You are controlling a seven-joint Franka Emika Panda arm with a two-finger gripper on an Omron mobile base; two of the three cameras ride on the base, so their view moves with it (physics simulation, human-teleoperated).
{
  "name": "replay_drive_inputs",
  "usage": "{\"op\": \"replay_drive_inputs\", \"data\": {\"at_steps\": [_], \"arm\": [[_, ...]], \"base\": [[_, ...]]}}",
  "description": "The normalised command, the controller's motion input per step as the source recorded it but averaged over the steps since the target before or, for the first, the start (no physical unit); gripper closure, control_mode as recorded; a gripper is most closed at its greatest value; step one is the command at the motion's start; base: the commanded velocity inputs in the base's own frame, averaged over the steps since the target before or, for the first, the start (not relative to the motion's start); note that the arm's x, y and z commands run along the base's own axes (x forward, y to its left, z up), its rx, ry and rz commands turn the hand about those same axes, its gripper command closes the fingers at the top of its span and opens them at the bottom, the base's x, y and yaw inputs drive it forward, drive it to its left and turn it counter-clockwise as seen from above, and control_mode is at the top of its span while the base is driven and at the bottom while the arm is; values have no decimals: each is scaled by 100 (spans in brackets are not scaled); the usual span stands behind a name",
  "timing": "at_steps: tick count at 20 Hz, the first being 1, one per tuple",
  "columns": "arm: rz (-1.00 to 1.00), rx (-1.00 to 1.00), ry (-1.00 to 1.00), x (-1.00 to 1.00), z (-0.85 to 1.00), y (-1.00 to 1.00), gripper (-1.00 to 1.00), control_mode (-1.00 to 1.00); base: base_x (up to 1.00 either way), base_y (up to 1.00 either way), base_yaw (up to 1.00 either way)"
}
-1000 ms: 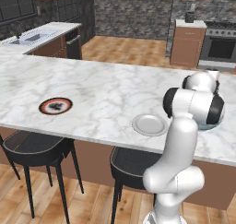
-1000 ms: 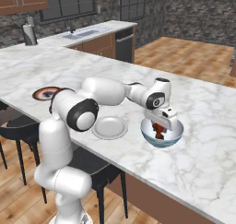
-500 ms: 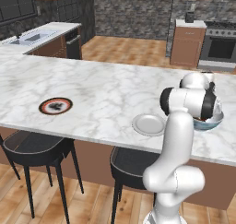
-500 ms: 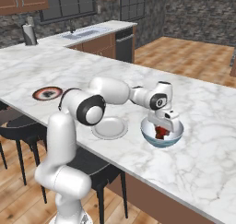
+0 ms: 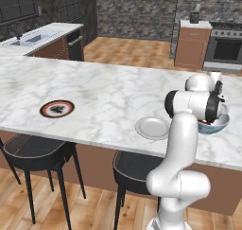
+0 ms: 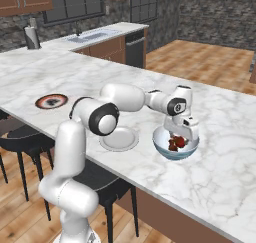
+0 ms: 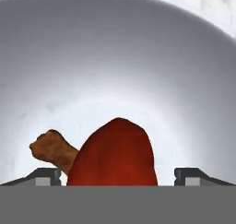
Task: Pick the chicken drumstick and bell pepper from their plates and place them in the bowl. Then put the bowl in the fridge.
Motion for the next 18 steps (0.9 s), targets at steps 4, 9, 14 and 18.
{"op": "replay_drive_inputs", "data": {"at_steps": [4, 9, 14, 18], "arm": [[0, 6, -1, -8, 26, 0, -100, -100], [5, 1, -4, -39, 35, 24, -100, -100], [13, -5, 0, -36, 10, 46, -100, -100], [22, -13, 0, -30, -2, 53, -100, -100]], "base": [[0, 0, 0], [0, 0, 0], [0, 0, 0], [0, 0, 0]]}}
